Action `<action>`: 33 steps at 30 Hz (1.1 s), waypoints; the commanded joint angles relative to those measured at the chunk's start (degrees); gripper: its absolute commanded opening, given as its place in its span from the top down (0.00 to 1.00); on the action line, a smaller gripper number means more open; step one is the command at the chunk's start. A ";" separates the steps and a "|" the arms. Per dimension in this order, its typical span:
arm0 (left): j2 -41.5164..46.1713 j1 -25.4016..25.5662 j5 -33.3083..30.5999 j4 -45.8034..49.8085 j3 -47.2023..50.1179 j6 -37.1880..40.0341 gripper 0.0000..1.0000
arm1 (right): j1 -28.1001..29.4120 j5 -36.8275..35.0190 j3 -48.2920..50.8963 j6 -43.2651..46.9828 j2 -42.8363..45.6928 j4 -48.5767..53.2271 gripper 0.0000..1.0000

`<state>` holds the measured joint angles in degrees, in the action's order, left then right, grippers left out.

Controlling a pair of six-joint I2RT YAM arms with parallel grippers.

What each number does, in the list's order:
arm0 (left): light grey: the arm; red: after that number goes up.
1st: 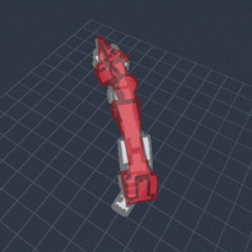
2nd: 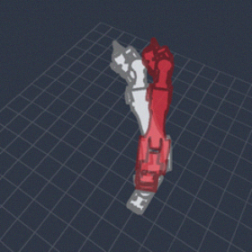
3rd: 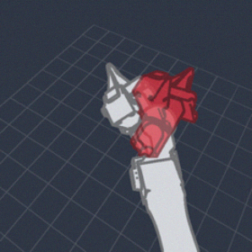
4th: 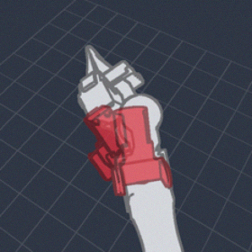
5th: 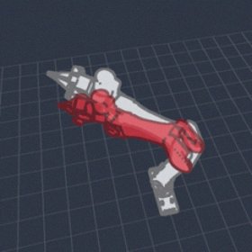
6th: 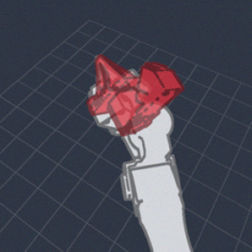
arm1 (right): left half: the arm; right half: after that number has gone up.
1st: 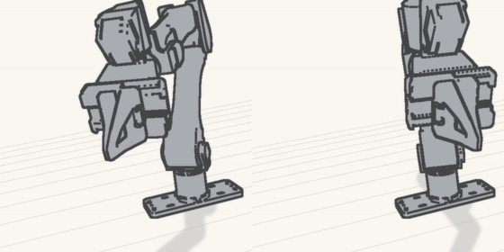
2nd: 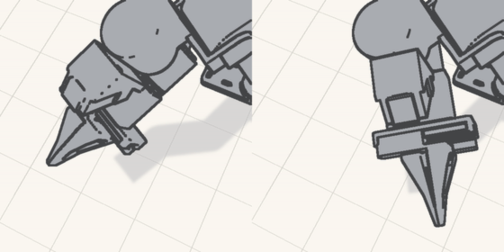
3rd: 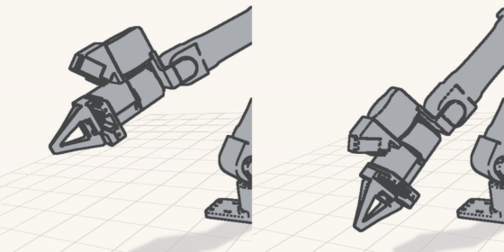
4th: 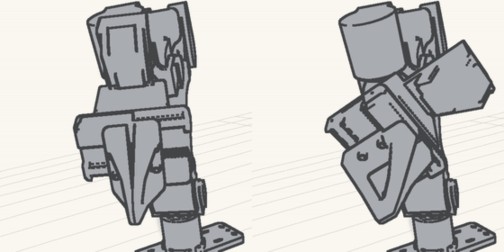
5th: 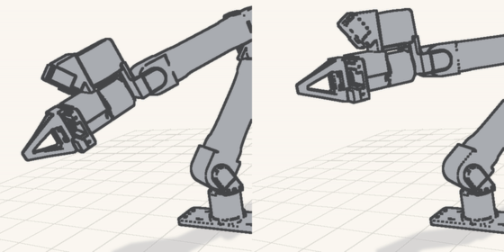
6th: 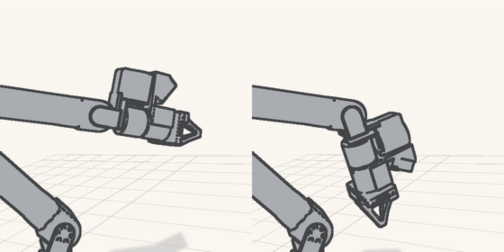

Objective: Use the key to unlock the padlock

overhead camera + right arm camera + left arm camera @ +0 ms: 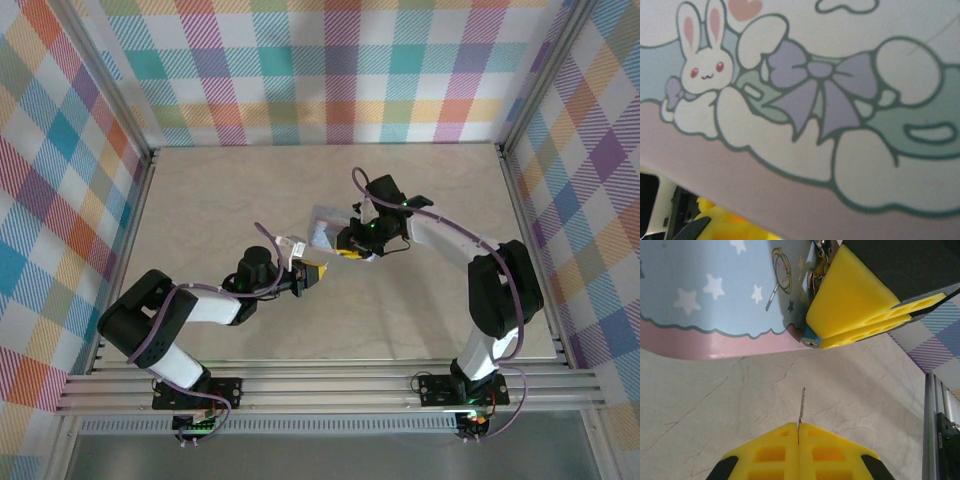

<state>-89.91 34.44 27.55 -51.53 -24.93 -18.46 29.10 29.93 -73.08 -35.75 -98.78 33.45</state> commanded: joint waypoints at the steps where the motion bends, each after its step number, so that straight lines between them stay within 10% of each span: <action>1: -1.54 0.61 1.70 -5.89 -1.68 -0.58 1.00 | -0.01 4.18 -3.07 1.91 0.94 0.72 1.00; 33: -4.59 1.81 1.68 -7.71 -3.42 -0.88 1.00 | -0.27 3.12 -3.22 0.37 0.97 -0.48 1.00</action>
<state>-94.78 35.16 29.45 -58.19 -27.99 -21.28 29.04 31.97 -74.17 -35.57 -98.78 34.72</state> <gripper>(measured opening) 0.046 0.228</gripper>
